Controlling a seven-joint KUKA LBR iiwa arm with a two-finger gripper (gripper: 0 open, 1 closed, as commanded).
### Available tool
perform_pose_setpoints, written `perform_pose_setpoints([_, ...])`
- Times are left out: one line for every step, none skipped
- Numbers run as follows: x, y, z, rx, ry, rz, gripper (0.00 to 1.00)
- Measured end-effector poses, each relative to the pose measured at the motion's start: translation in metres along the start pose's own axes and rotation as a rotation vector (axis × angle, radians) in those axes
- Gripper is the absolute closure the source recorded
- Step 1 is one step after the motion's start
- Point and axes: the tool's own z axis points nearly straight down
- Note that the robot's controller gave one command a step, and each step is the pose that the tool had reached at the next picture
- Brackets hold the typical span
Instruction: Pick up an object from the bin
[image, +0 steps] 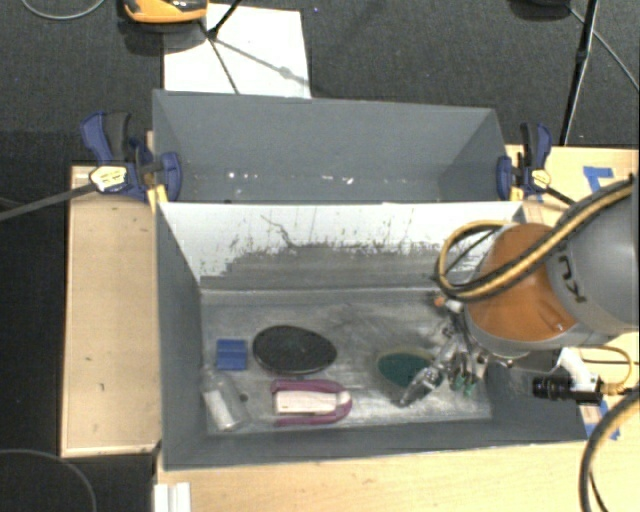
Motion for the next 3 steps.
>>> perform_pose_setpoints([-0.002,0.004,-0.002,-0.004,-0.010,-0.006,1.00])
perform_pose_setpoints([-0.003,0.005,-0.004,0.000,0.003,-0.008,1.00])
perform_pose_setpoints([-0.006,0.006,-0.101,-0.003,-0.001,-0.012,1.00])
